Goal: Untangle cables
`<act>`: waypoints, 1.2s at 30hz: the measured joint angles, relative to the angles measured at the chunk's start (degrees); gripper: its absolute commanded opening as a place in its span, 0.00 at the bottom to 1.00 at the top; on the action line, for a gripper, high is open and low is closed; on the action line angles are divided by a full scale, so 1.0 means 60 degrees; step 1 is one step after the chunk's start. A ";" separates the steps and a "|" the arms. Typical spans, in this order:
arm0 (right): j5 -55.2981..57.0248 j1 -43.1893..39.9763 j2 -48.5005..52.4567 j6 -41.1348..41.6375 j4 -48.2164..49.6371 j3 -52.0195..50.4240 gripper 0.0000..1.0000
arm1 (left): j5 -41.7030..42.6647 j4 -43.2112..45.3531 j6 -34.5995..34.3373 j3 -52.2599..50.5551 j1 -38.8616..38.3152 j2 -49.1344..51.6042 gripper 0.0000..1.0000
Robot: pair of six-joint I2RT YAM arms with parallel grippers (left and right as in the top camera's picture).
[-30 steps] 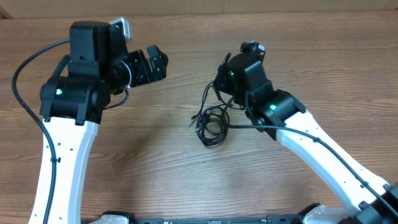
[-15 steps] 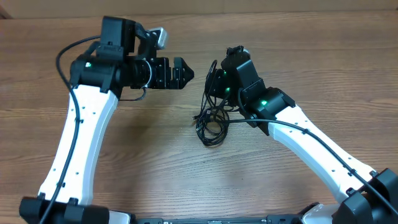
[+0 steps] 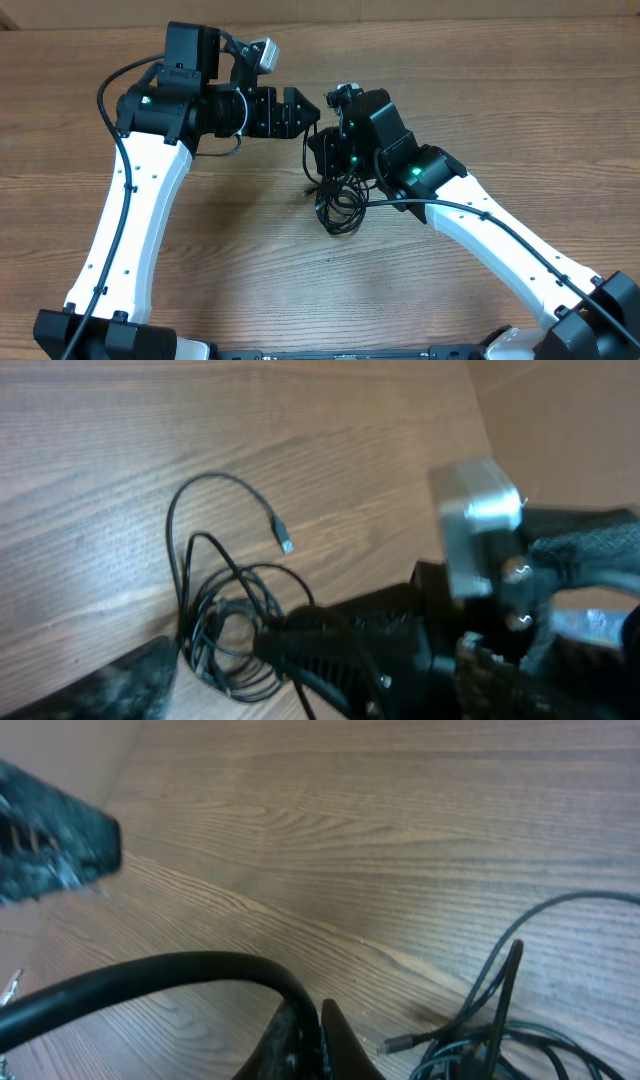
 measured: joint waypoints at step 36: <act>-0.0495 -0.0401 -0.0073 0.0572 0.0412 0.0007 0.95 | 0.0576 0.0382 -0.0055 0.0189 0.0080 0.0237 0.04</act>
